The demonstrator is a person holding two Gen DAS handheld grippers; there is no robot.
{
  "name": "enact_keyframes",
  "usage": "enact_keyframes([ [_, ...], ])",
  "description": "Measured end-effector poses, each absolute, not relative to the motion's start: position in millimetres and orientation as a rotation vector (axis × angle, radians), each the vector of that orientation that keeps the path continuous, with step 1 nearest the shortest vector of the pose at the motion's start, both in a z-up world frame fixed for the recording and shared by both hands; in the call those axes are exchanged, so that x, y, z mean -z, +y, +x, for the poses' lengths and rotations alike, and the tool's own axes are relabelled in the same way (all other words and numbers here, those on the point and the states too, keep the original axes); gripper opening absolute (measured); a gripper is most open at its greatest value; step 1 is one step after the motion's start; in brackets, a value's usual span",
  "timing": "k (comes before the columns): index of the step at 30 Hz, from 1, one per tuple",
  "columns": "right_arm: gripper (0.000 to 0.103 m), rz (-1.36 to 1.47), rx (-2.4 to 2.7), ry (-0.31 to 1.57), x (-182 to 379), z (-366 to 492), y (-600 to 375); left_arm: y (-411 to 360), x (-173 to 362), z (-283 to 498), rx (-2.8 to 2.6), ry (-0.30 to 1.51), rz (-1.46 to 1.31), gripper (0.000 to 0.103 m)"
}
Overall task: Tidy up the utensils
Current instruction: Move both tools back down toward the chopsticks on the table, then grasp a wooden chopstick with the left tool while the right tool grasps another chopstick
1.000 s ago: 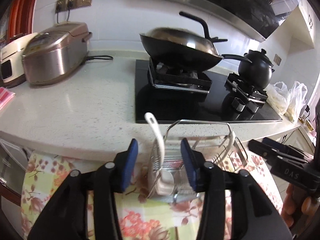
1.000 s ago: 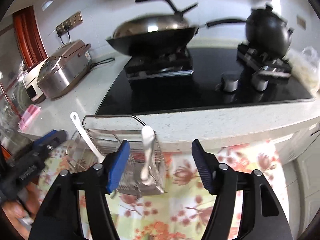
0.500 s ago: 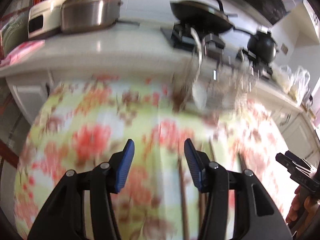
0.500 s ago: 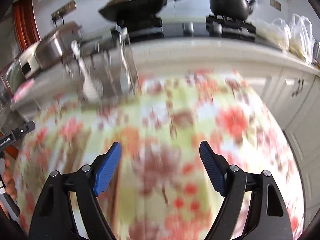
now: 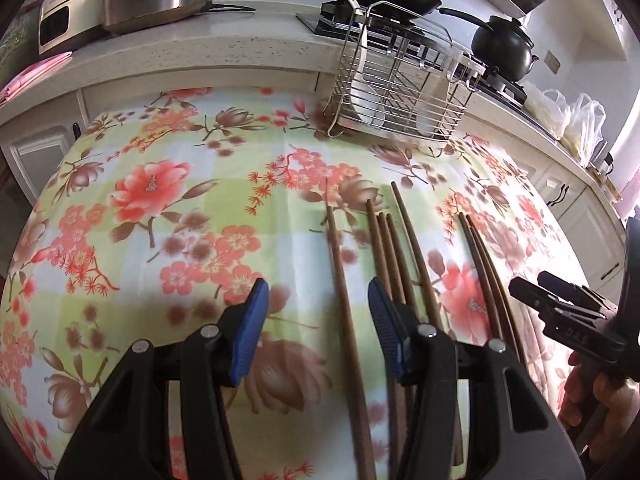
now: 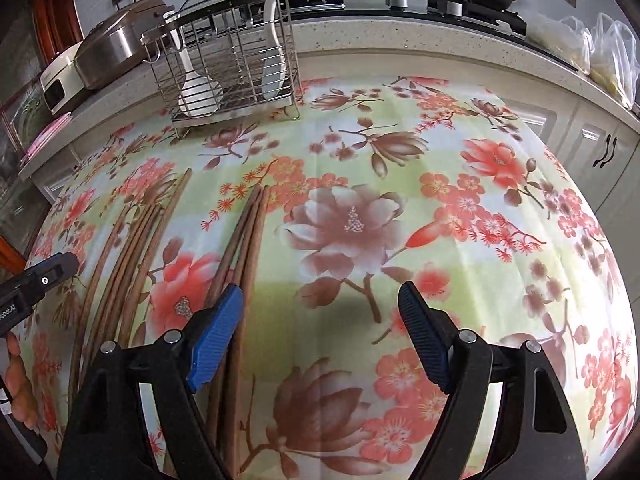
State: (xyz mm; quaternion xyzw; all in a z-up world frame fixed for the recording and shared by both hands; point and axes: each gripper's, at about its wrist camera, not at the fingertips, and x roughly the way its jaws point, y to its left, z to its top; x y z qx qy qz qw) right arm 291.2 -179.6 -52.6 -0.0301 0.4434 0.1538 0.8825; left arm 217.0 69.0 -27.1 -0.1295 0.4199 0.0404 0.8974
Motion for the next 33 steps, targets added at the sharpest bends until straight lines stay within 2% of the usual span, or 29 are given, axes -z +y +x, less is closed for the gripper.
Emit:
enact_keyframes([
  [9, 0.075, -0.094, -0.328, 0.927, 56, 295, -175, 62, 31, 219, -0.069, 0.893, -0.233, 0.048],
  [11, 0.075, -0.107, -0.319, 0.92, 55, 294, -174, 59, 30, 219, -0.07, 0.901, -0.209, 0.039],
  [16, 0.069, -0.145, -0.279, 0.918, 55, 293, -177, 53, 34, 220, -0.056, 0.932, -0.192, 0.031],
  [18, 0.069, -0.128, -0.282, 0.925, 58, 294, -182, 50, 36, 221, -0.046, 0.942, -0.18, 0.03],
  [23, 0.068, -0.116, -0.302, 0.918, 54, 291, -183, 38, 42, 226, -0.075, 0.967, -0.098, 0.018],
  [33, 0.068, -0.121, -0.331, 0.916, 49, 284, -171, 39, 43, 226, -0.089, 0.966, -0.066, 0.01],
])
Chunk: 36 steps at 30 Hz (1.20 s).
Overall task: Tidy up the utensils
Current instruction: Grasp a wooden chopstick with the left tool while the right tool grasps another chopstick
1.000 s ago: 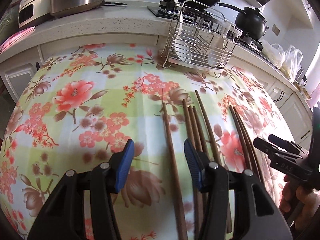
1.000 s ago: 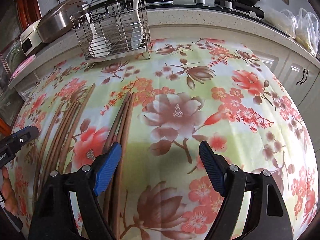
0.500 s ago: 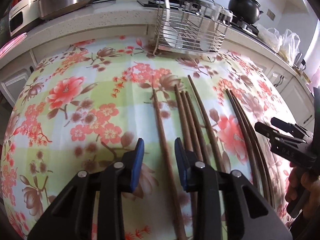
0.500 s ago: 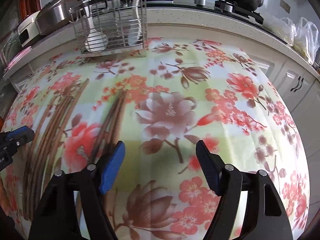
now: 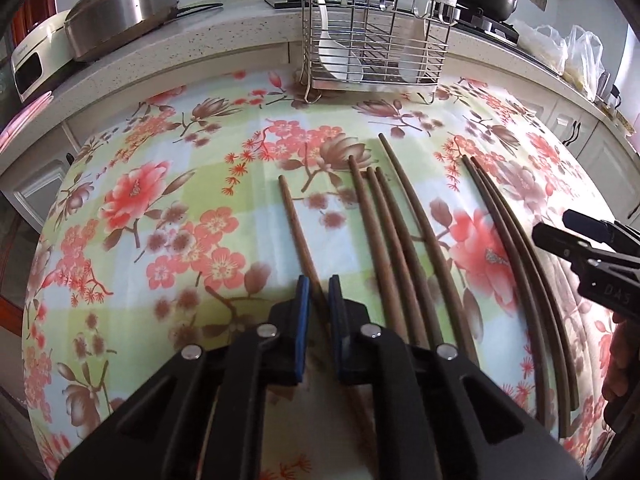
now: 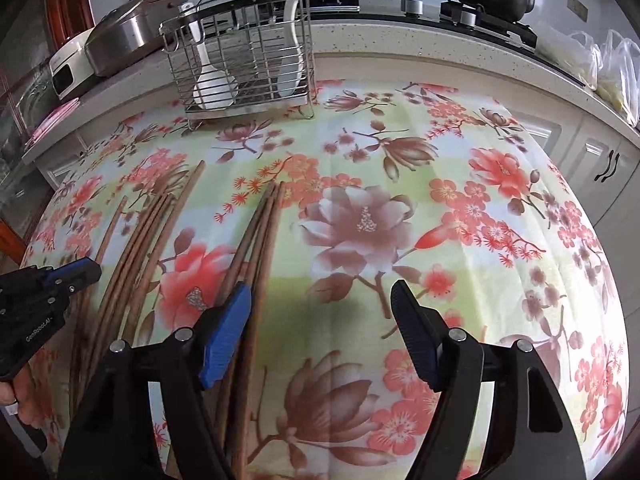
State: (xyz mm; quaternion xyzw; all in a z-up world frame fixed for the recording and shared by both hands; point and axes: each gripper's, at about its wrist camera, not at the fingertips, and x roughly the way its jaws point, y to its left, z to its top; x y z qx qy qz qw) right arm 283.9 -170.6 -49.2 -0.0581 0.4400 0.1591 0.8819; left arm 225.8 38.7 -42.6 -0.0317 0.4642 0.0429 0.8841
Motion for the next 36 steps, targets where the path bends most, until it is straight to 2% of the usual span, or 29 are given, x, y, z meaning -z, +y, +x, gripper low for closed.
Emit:
enact_keyframes([
  [8, 0.067, -0.139, -0.324, 0.932, 54, 284, -165, 44, 43, 225, -0.114, 0.97, -0.057, 0.008],
  [10, 0.056, -0.151, -0.329, 0.941, 55, 282, -160, 47, 42, 224, -0.114, 0.972, -0.067, 0.008],
  [15, 0.043, -0.147, -0.359, 0.937, 54, 282, -154, 53, 41, 224, -0.115, 0.972, -0.087, 0.008],
  [17, 0.033, -0.151, -0.359, 0.927, 54, 282, -155, 56, 39, 222, -0.106, 0.967, -0.107, 0.008],
  [19, 0.014, -0.145, -0.363, 0.926, 53, 284, -157, 59, 37, 221, -0.106, 0.962, -0.119, 0.008],
  [24, 0.01, -0.113, -0.388, 0.921, 47, 285, -162, 64, 27, 219, -0.102, 0.934, -0.137, 0.007],
  [36, 0.009, -0.082, -0.403, 0.798, -16, 270, -177, 70, -18, 210, -0.092, 0.824, -0.157, 0.006],
])
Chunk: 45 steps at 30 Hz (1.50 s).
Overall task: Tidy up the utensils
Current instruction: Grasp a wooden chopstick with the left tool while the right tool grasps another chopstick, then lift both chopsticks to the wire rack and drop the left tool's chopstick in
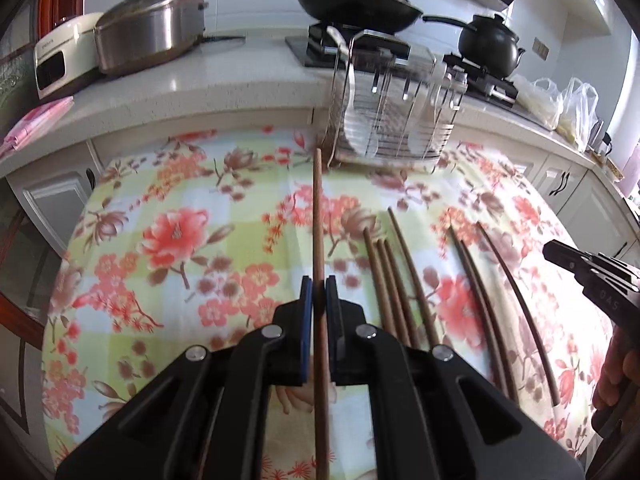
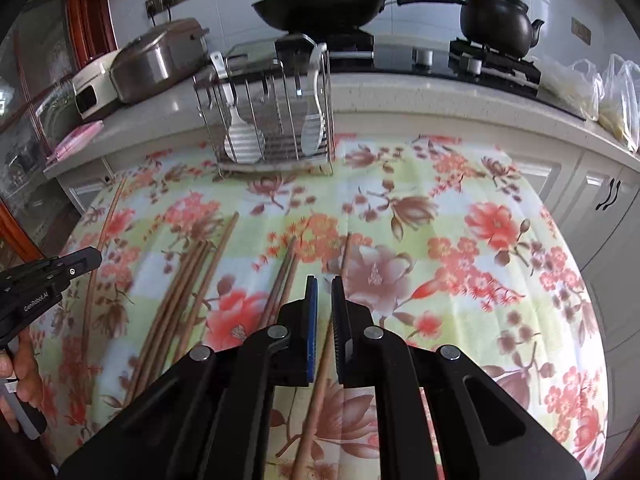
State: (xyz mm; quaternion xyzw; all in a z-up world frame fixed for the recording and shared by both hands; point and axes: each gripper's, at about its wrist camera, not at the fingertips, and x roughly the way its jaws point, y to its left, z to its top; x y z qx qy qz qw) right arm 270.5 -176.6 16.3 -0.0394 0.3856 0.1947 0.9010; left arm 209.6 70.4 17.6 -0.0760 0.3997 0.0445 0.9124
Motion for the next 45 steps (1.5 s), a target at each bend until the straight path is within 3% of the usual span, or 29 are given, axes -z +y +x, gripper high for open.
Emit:
enact_keyframes([
  [7, 0.01, -0.044, -0.375, 0.828, -18, 272, -191, 68, -38, 203, -0.093, 0.778, -0.144, 0.006],
  [11, 0.017, -0.043, -0.347, 0.919, 6, 283, -202, 68, -38, 200, -0.091, 0.777, -0.145, 0.006],
  [14, 0.032, -0.056, -0.339, 0.98, 25, 292, -202, 67, -39, 199, -0.083, 0.774, -0.142, 0.006],
  [16, 0.051, -0.062, -0.345, 0.985, 33, 293, -200, 66, -39, 199, -0.077, 0.773, -0.141, 0.006],
  [20, 0.049, -0.086, -0.327, 1.007, 45, 299, -197, 66, -37, 200, -0.073, 0.776, -0.143, 0.006],
  [23, 0.04, -0.113, -0.316, 1.013, 51, 304, -194, 68, -34, 200, -0.071, 0.779, -0.148, 0.006],
  [26, 0.028, -0.125, -0.303, 1.007, 51, 308, -194, 70, -33, 201, -0.072, 0.78, -0.152, 0.006],
  [28, 0.009, -0.121, -0.302, 1.007, 50, 310, -196, 69, -33, 201, -0.072, 0.78, -0.153, 0.006],
  [33, 0.008, -0.09, -0.332, 0.985, 40, 306, -201, 69, -34, 201, -0.074, 0.778, -0.149, 0.006],
  [45, 0.008, -0.033, -0.407, 0.828, -46, 279, -209, 63, -65, 196, -0.042, 0.716, -0.142, 0.006],
])
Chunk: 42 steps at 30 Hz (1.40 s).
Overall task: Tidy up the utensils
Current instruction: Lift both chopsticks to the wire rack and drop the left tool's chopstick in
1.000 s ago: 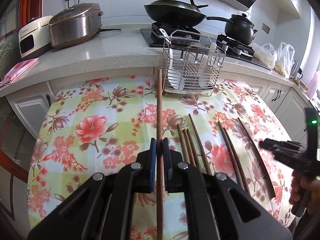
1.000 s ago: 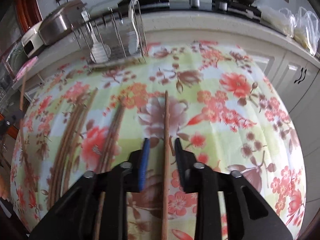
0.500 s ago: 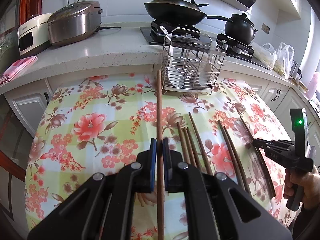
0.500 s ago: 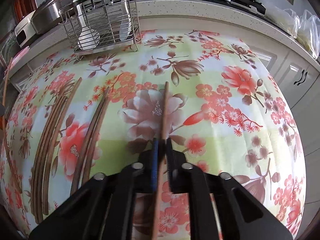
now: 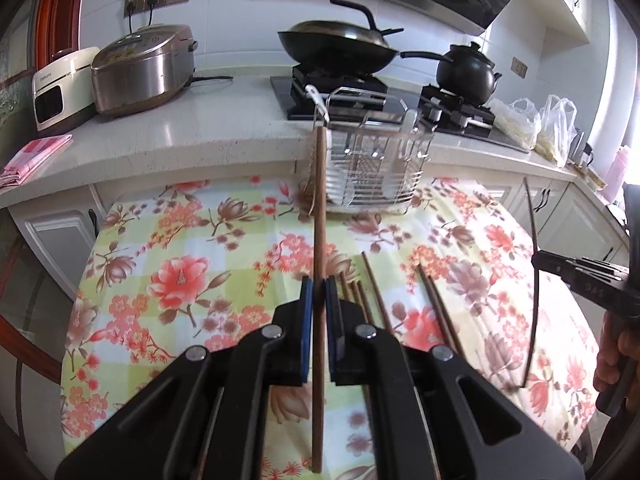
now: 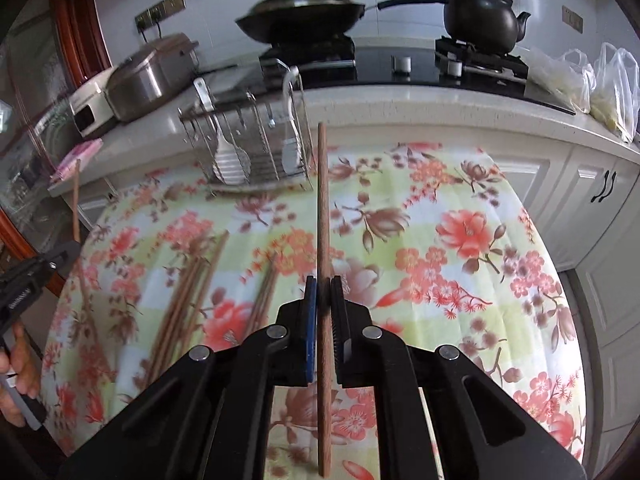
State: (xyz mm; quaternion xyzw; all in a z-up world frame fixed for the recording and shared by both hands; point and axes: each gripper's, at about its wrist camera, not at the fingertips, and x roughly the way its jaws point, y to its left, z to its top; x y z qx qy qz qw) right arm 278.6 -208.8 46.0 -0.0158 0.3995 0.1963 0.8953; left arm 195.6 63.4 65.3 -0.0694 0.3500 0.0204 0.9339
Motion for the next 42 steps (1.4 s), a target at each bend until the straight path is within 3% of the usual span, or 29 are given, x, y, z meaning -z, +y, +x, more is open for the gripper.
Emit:
enact_keyframes([
  [9, 0.008, -0.009, -0.442, 0.761, -78, 260, -214, 57, -83, 188, -0.027, 0.683, -0.15, 0.006],
  [29, 0.008, -0.006, -0.47, 0.735, -90, 259, -210, 57, -91, 187, -0.026, 0.671, -0.142, 0.006],
  [42, 0.008, -0.025, -0.511, 0.708, -156, 321, -188, 67, -166, 241, 0.027, 0.579, -0.142, 0.006],
])
